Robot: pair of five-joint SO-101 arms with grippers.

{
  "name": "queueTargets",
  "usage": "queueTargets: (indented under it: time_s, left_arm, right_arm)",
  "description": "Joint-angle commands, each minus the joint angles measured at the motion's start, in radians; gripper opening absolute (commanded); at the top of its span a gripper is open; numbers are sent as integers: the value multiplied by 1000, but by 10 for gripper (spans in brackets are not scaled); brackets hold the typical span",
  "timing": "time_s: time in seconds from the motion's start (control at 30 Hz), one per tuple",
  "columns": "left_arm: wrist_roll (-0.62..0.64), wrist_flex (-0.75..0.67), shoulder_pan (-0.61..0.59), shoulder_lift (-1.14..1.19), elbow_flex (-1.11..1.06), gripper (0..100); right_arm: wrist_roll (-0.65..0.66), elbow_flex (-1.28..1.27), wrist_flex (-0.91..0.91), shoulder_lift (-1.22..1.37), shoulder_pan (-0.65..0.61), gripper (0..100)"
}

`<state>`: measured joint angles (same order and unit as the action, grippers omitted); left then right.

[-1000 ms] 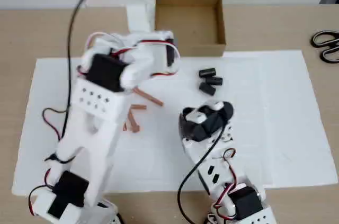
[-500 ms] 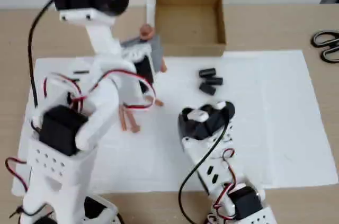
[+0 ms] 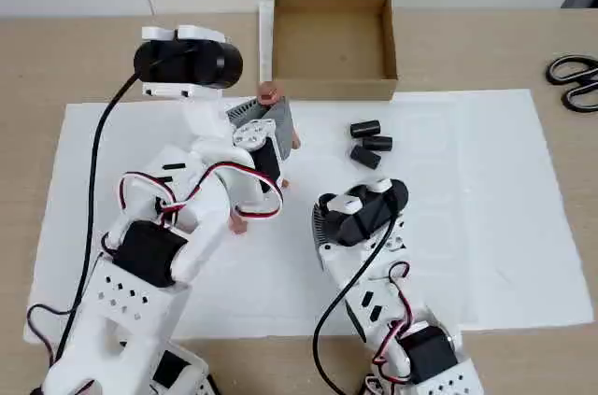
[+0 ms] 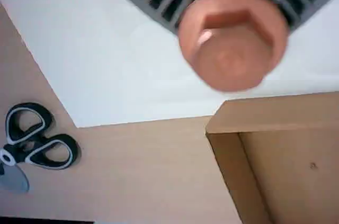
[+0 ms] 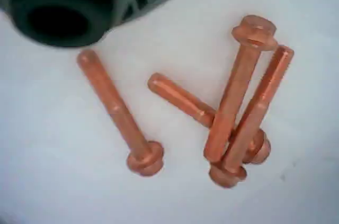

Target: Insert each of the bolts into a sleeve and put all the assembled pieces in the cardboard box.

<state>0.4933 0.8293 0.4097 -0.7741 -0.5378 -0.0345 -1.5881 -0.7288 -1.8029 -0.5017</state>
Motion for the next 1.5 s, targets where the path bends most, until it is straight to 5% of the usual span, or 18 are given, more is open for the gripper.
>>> queueTargets:
  time_s: [0.0, 1.47]
  left_arm:
    - [0, -17, 37, -40, 5, 6]
    - [-5, 64, 149, -41, -136, 6]
  right_arm:
    - [-9, 3, 50, -12, -30, 4]
    - [-8, 6, 53, -12, -56, 4]
